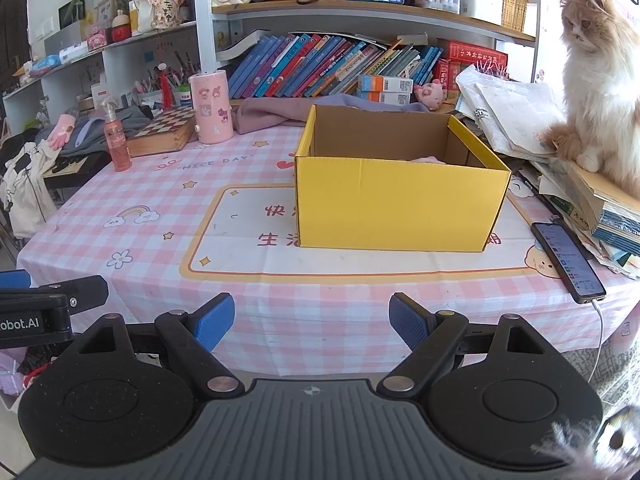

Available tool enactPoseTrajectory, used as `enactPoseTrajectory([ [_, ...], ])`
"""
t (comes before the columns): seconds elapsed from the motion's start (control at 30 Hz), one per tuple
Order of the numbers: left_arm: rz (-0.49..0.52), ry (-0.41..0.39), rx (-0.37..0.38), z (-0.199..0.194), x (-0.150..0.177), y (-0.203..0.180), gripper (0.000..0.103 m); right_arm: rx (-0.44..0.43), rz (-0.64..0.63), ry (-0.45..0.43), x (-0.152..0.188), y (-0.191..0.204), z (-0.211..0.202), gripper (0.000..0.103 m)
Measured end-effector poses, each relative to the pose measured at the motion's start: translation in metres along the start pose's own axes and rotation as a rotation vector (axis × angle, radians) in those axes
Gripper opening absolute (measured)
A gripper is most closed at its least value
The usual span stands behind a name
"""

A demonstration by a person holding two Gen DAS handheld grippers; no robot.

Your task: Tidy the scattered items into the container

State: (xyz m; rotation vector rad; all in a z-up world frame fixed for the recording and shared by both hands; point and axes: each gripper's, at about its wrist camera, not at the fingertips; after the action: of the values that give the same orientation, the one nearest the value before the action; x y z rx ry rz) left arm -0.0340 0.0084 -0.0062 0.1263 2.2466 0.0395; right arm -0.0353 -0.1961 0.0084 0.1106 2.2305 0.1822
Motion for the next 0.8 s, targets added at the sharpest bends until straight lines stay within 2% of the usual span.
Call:
enactPoseTrajectory([
  [0.17, 0.031, 0.012, -0.031, 0.003, -0.001, -0.002, 0.103, 0.003, -0.002, 0.0, 0.0, -0.001, 0.001, 0.086],
  [0.47, 0.052, -0.012, -0.032, -0.005, -0.002, -0.003, 0.103, 0.002, -0.011, 0.007, 0.0, 0.001, 0.0, 0.092],
  [0.8, 0.046, 0.003, -0.033, -0.004, -0.001, 0.003, 0.103, -0.012, -0.023, 0.022, 0.002, 0.01, 0.004, 0.095],
])
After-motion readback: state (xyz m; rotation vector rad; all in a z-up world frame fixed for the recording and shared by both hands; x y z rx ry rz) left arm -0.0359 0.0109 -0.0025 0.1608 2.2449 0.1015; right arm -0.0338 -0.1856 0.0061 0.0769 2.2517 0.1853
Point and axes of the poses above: each gripper's, at about its wrist camera, not at the fingertips, and z roughly the way its jaws point, y to its left, x to its underside, and after that the axes turned 10 degrees about z, right-handed
